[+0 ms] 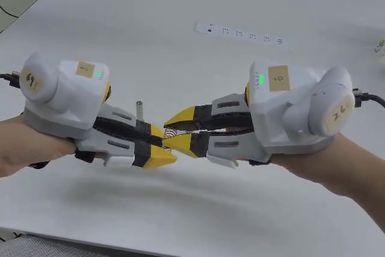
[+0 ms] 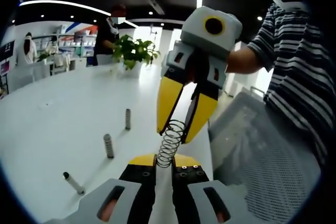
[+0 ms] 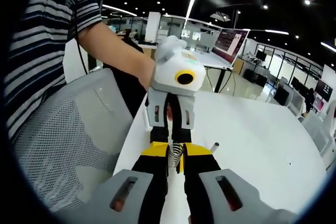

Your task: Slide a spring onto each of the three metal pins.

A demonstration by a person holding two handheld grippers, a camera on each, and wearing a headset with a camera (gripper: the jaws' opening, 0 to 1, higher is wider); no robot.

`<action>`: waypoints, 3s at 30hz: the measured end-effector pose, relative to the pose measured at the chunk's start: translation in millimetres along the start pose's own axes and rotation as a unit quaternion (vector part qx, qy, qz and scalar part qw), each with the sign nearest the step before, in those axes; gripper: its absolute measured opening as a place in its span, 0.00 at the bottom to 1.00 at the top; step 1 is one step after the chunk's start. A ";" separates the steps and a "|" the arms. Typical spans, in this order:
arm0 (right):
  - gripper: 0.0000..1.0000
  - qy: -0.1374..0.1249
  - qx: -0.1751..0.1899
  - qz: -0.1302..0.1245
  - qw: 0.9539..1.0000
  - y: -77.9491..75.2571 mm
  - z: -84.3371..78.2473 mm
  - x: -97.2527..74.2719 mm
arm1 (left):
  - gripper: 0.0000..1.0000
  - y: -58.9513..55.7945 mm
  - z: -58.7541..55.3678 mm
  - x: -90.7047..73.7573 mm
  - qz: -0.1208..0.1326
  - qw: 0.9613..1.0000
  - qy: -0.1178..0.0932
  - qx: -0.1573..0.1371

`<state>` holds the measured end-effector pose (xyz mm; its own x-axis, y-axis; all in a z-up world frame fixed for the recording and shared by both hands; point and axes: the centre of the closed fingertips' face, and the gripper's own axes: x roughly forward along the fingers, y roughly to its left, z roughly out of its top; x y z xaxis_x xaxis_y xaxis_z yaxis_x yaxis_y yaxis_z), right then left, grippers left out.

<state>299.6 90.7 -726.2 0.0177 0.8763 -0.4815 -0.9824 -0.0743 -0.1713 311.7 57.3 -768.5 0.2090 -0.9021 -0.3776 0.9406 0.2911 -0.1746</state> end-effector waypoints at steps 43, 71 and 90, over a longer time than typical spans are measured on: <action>0.07 0.045 -0.048 0.001 0.998 2.2 -8.9 4.1 | 0.19 13.3 -6.9 -14.8 0.034 0.999 0.013 -0.012; 0.07 0.058 -0.032 -0.019 0.998 -8.5 -22.2 -2.1 | 0.48 39.1 -26.9 -64.2 0.127 0.990 -0.006 -0.062; 0.07 0.050 -0.007 -0.040 0.998 -19.9 -20.4 -2.4 | 0.83 47.4 -36.4 -89.4 0.182 0.978 -0.036 -0.091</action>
<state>322.9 80.4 -739.2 0.1153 0.8277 -0.5492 -0.9745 -0.0128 -0.2240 327.8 163.3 -776.1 0.5464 -0.7464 -0.3801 0.7388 0.6432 -0.2012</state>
